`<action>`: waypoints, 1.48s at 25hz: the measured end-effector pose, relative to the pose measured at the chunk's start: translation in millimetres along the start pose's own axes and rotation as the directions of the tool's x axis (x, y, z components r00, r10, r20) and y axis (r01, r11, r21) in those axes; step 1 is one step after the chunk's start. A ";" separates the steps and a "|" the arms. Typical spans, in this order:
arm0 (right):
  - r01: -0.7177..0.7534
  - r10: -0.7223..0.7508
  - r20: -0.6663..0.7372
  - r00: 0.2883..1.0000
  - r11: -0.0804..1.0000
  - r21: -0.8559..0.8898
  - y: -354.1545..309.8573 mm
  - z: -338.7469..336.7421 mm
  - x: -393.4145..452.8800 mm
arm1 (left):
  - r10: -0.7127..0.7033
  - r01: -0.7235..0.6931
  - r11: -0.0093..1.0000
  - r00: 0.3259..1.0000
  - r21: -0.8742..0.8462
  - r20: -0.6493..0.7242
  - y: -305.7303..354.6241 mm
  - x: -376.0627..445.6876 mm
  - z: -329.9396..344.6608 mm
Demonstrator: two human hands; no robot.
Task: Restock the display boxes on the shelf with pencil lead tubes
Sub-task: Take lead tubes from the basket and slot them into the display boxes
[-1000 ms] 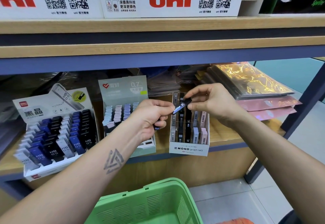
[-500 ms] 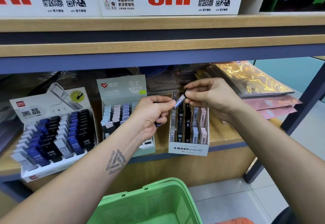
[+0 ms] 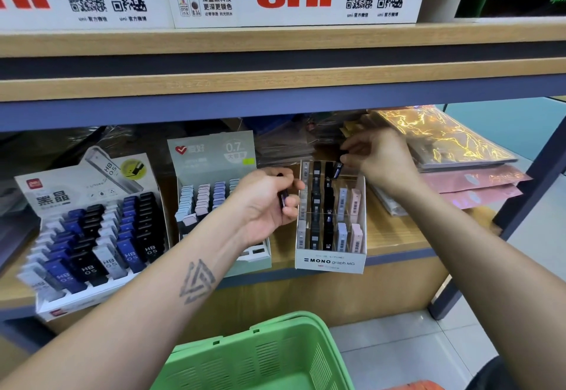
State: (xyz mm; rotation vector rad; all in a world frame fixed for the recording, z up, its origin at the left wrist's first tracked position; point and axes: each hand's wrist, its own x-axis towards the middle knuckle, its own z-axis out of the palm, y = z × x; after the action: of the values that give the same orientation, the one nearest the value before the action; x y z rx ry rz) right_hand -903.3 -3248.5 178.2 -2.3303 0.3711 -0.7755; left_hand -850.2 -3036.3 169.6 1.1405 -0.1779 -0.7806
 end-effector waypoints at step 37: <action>0.094 -0.100 -0.067 0.993 0.992 -0.085 -5.8 7.0 -0.1 | 0.435 -0.344 -0.284 0.786 0.895 0.440 -31.5 7.3 -4.1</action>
State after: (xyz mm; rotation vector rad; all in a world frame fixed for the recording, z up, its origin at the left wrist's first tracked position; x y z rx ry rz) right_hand -898.7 -3240.7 177.7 -2.4168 0.3280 -0.9081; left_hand -857.5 -3043.9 138.8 2.4114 -1.2892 0.3124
